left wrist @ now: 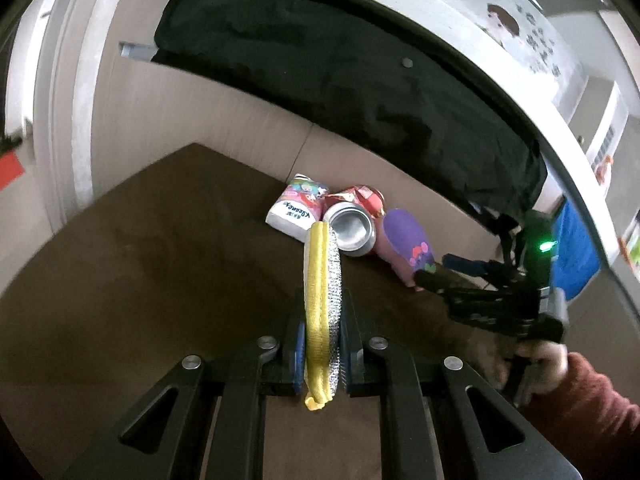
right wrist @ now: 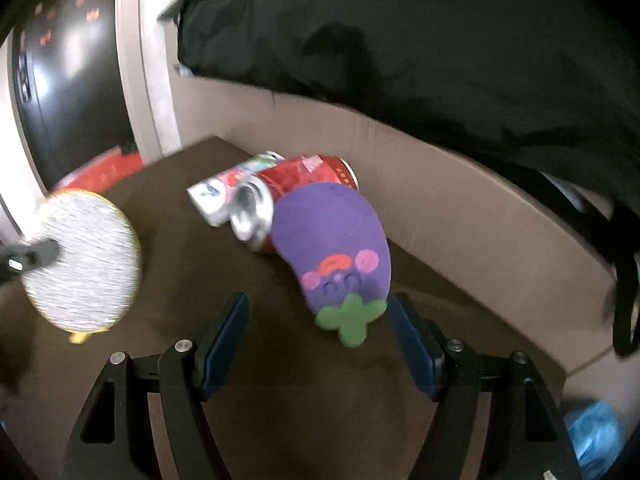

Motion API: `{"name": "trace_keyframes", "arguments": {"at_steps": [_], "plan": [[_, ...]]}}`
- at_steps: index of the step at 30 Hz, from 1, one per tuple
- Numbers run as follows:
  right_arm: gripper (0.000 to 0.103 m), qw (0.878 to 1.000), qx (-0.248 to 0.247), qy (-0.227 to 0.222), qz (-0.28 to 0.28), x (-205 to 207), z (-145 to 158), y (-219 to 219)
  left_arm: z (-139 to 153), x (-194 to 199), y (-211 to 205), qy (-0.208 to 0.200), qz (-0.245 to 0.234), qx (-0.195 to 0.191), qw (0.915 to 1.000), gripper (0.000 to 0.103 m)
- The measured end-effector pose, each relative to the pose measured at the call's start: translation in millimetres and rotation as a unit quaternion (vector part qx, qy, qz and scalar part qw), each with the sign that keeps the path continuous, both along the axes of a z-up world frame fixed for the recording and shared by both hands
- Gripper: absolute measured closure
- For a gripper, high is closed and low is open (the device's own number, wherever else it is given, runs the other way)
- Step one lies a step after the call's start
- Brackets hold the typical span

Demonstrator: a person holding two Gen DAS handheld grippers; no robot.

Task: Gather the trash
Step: 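Grasp the purple foam eggplant with the right gripper while the left gripper holds the pad, then carry the silver pad and purple foam over the bin with both grippers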

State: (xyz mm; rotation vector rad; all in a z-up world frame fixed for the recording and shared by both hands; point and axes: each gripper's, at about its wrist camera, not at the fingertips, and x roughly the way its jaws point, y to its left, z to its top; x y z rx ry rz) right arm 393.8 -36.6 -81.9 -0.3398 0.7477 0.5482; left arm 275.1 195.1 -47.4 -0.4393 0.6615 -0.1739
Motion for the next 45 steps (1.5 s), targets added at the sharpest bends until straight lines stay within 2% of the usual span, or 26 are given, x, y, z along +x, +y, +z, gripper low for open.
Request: {"name": "trace_keyframes", "arguments": {"at_steps": [1, 4, 8, 12, 17, 23, 29, 33, 45], "plan": [[0.033, 1.000, -0.023, -0.012, -0.003, 3.8, -4.4, 4.5, -1.3, 0.6, 1.6, 0.000, -0.002, -0.007, 1.0000, 0.089], [0.033, 0.998, -0.051, -0.020, -0.002, 16.4, -13.2, 9.4, -4.4, 1.3, 2.4, 0.001, -0.011, -0.021, 0.9997, 0.089], [0.033, 0.999, -0.046, -0.010, -0.011, 36.2, -18.6, 13.7, -6.2, 2.4, -1.6, 0.004, -0.022, -0.022, 0.9995, 0.089], [0.043, 1.000, -0.025, 0.009, -0.006, 46.4, -16.6, 17.6, -5.0, 2.6, -1.2, 0.004, -0.015, -0.017, 0.9997, 0.089], [0.044, 0.999, 0.014, 0.031, -0.005, 25.5, -0.1, 9.1, 1.2, -0.4, -6.4, 0.003, 0.002, -0.001, 1.0000, 0.089], [0.044, 0.998, 0.053, 0.045, -0.010, -24.4, 32.2, -18.5, 16.8, -9.1, -27.6, -0.009, 0.008, 0.017, 0.9998, 0.089], [0.044, 0.995, 0.090, 0.022, -0.033, -68.5, 66.7, -59.1, 44.4, -23.3, -76.2, -0.035, -0.019, 0.052, 0.9978, 0.089], [0.044, 0.993, 0.108, -0.005, -0.054, -91.6, 86.6, -88.4, 65.3, -32.0, -115.0, -0.059, -0.038, 0.089, 0.9936, 0.089], [0.044, 0.979, 0.150, -0.071, -0.123, -147.0, 129.1, -200.4, 106.8, -39.2, -229.7, -0.101, -0.115, 0.130, 0.9796, 0.089]]}}
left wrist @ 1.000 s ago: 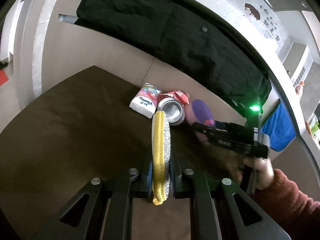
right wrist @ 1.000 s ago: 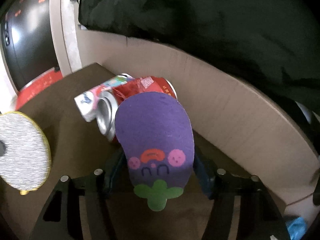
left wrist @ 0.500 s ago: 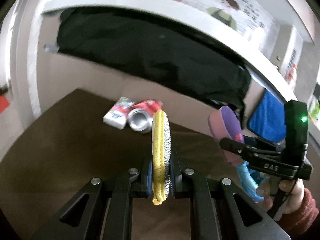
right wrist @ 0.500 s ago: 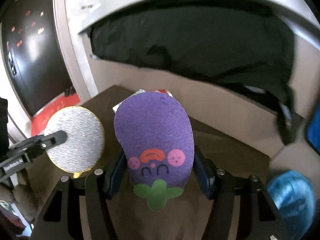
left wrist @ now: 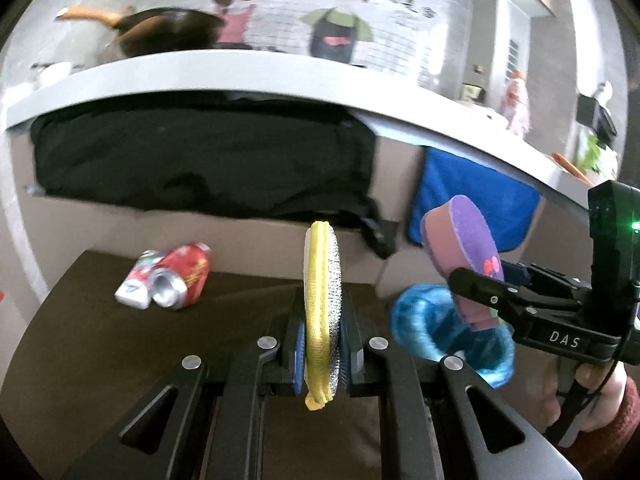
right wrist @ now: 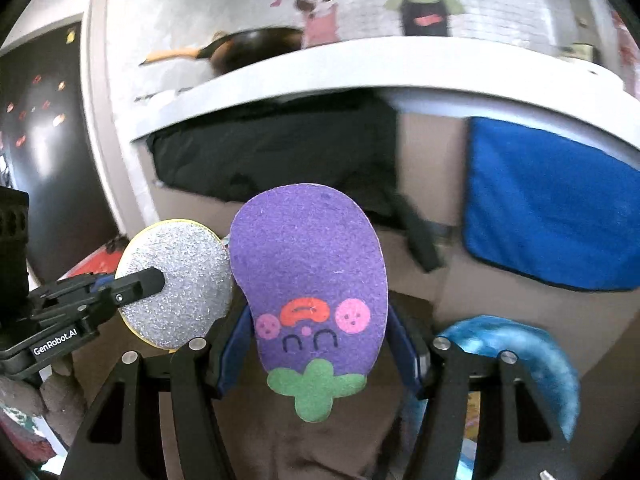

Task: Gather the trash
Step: 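Carry the silver pad and purple foam over the bin with both grippers, then open both grippers to drop the pad and foam into the bin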

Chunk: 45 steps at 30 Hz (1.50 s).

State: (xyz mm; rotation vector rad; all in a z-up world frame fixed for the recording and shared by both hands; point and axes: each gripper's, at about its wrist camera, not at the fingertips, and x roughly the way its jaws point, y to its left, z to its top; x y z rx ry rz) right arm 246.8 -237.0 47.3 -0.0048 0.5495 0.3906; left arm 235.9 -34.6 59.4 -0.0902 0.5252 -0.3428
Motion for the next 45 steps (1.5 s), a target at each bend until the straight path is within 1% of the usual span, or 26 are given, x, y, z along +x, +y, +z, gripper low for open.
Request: {"name": "trace_keyframes", "arguments": {"at_steps": [6, 10, 16, 20, 27, 39, 41, 42, 43, 44, 45], "plan": [[0.044, 0.998, 0.017, -0.012, -0.061, -13.6, 5.3, -70.5, 8.3, -1.8, -64.4, -0.014, -0.045, 0.021, 0.9987, 0.089], [0.044, 0.995, 0.027, -0.010, -0.093, -16.8, 0.6, -107.0, 6.0, -0.4, -103.4, -0.010, -0.079, 0.024, 0.9966, 0.089], [0.044, 0.990, 0.047, 0.001, -0.134, -18.2, -15.2, -152.9, -6.4, 11.3, -150.2, -0.003, -0.115, 0.030, 0.9929, 0.089], [0.044, 0.987, 0.059, 0.014, -0.152, -13.2, -30.2, -175.3, -20.8, 26.4, -171.2, 0.015, -0.133, 0.027, 0.9906, 0.089], [0.044, 0.982, 0.075, 0.041, -0.168, 6.4, -58.8, -198.1, -49.2, 49.4, -197.2, 0.048, -0.157, 0.012, 0.9863, 0.089], [0.044, 0.978, 0.088, 0.079, -0.174, 36.6, -98.2, -211.3, -86.5, 85.8, -220.1, 0.099, -0.171, 0.014, 0.9801, 0.089], [0.044, 0.977, 0.090, 0.084, -0.175, 40.2, -103.6, -213.8, -90.3, 91.7, -221.2, 0.108, -0.174, 0.009, 0.9787, 0.089], [0.043, 0.976, 0.092, 0.087, -0.175, 42.8, -106.5, -214.1, -93.1, 96.0, -222.7, 0.116, -0.182, 0.003, 0.9764, 0.089], [0.042, 0.976, 0.092, 0.088, -0.174, 42.6, -108.2, -215.4, -95.3, 100.1, -224.3, 0.125, -0.191, -0.004, 0.9737, 0.086], [0.042, 0.976, 0.091, 0.089, -0.176, 44.5, -109.4, -214.8, -96.8, 103.4, -224.3, 0.131, -0.198, -0.011, 0.9713, 0.079], [0.039, 0.976, 0.086, 0.092, -0.180, 46.7, -111.0, -213.8, -98.4, 106.8, -223.6, 0.138, -0.206, -0.021, 0.9686, 0.065]]}}
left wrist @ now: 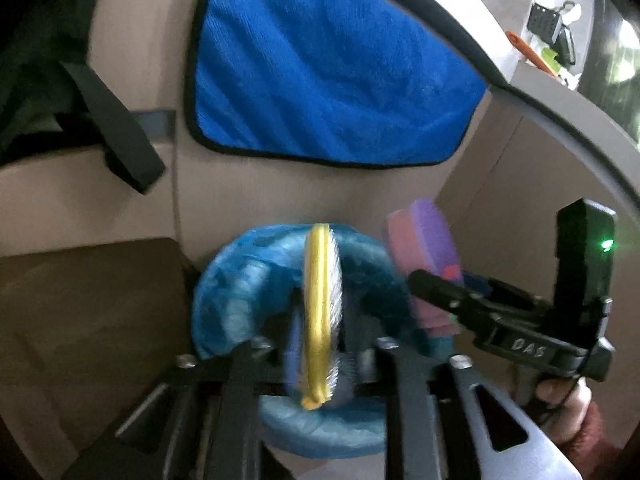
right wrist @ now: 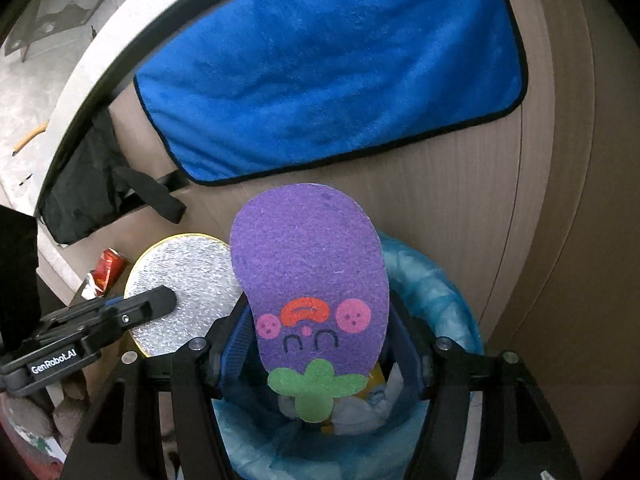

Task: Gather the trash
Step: 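Open both grippers to drop the pad and foam into the bin, then move both grippers back toward the red can and tissue pack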

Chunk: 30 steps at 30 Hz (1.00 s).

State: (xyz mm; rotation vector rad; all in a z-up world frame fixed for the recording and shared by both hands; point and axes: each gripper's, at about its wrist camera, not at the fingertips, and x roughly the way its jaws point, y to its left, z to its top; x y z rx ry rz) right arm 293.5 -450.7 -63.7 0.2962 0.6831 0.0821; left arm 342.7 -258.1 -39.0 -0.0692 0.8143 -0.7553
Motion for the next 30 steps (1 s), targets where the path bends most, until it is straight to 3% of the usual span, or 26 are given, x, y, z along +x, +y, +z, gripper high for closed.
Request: {"name": "trace_keyframes", "arguments": {"at_steps": [2, 6, 10, 17, 22, 30], "plan": [[0.033, 1.000, -0.010, 0.004, -0.009, -0.9, -2.1, -0.5, 0.8, 3.5, 5.8, 0.001, 0.003, -0.017, 0.9998, 0.051], [0.032, 1.000, 0.007, -0.002, -0.002, -4.7, -1.1, -1.5, 6.0, 6.2, 20.7, -0.001, 0.014, -0.021, 0.9997, 0.046], [0.031, 1.000, 0.011, -0.004, 0.009, -9.4, 6.6, 5.5, 11.8, 5.7, 50.3, 0.002, 0.036, -0.025, 0.9990, 0.044], [0.031, 0.997, -0.058, -0.031, 0.034, -20.7, 44.6, 61.0, 23.4, -9.7, 134.9, -0.016, 0.108, -0.016, 0.9940, 0.044], [0.031, 0.992, -0.082, -0.065, 0.069, -24.5, 72.0, 114.6, 37.0, -26.7, 218.6, -0.055, 0.179, 0.013, 0.9822, 0.044], [0.031, 0.982, -0.077, -0.055, 0.165, 1.5, 85.2, 234.2, 43.8, -43.9, 363.9, -0.055, 0.295, 0.023, 0.9537, 0.044]]}}
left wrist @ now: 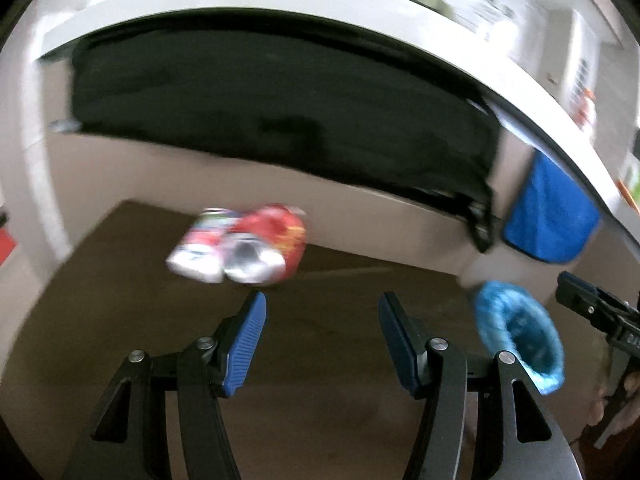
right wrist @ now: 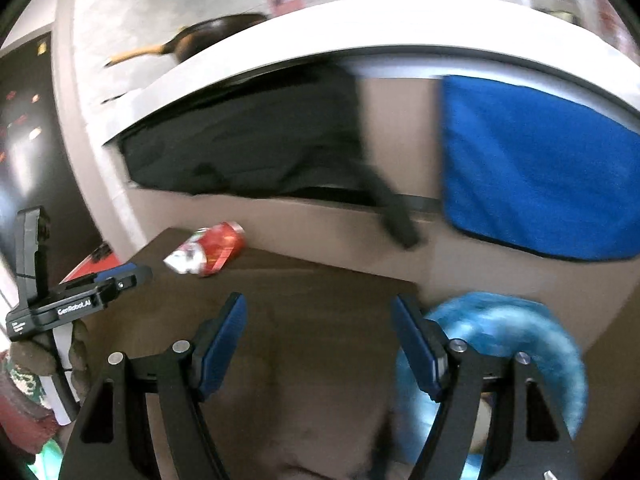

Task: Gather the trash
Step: 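Move both grippers back toward the red can and tissue pack, then grasp the red can with the right gripper while the left gripper grasps the pink tissue pack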

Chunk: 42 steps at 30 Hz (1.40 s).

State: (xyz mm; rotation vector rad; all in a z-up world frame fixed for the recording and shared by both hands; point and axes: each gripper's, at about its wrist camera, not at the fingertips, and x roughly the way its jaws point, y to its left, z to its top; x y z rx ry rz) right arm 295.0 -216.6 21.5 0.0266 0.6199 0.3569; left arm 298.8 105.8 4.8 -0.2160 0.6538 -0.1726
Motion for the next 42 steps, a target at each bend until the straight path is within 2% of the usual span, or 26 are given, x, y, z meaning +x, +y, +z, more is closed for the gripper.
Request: {"name": "trace_keyframes", "arguments": {"at_steps": [3, 6, 8, 10, 14, 20, 26, 30, 37, 40, 42], "plan": [[0.031, 1.000, -0.003, 0.013, 0.024, 14.6, 1.2, 41.1, -1.8, -1.1, 41.4, 0.010, 0.029, 0.002, 0.9995, 0.044], [0.031, 0.998, 0.012, 0.032, 0.045, 36.8, -1.2, 78.7, -1.5, 1.5, 71.6, 0.011, 0.038, 0.005, 0.9992, 0.044], [0.031, 0.998, 0.003, 0.047, 0.052, 56.6, -7.3, 108.7, -1.9, 5.8, 94.3, 0.008, 0.046, 0.005, 0.9989, 0.044], [0.031, 0.996, -0.007, 0.073, 0.055, 76.9, -18.6, 134.2, -4.7, 12.9, 112.0, 0.007, 0.052, -0.003, 0.9986, 0.044], [0.032, 0.990, 0.009, 0.128, 0.065, 120.3, -52.7, 173.4, -14.9, 30.0, 133.6, 0.014, 0.060, -0.018, 0.9979, 0.044], [0.032, 0.989, 0.043, 0.136, 0.024, 174.6, -89.9, 198.6, -38.3, 53.2, 152.5, 0.032, 0.048, -0.041, 0.9975, 0.044], [0.032, 0.988, 0.042, 0.151, -0.002, 219.0, -115.8, 218.2, -51.2, 70.6, 159.8, 0.040, 0.044, -0.031, 0.9977, 0.044], [0.024, 0.986, 0.056, 0.155, -0.001, 231.5, -120.7, 231.9, -56.5, 82.8, 167.6, 0.042, 0.060, -0.038, 0.9965, 0.044], [0.025, 0.987, -0.042, 0.140, 0.065, 211.3, -117.5, 245.8, -59.2, 100.8, 158.7, 0.045, 0.043, -0.049, 0.9969, 0.044], [0.026, 0.983, -0.089, 0.141, 0.077, 189.8, -119.9, 222.8, -64.4, 114.3, 142.6, 0.058, 0.008, -0.053, 0.9969, 0.042], [0.026, 0.982, -0.093, 0.147, 0.077, 180.2, -120.3, 202.7, -68.9, 124.8, 130.4, 0.067, -0.004, -0.052, 0.9964, 0.042]]}}
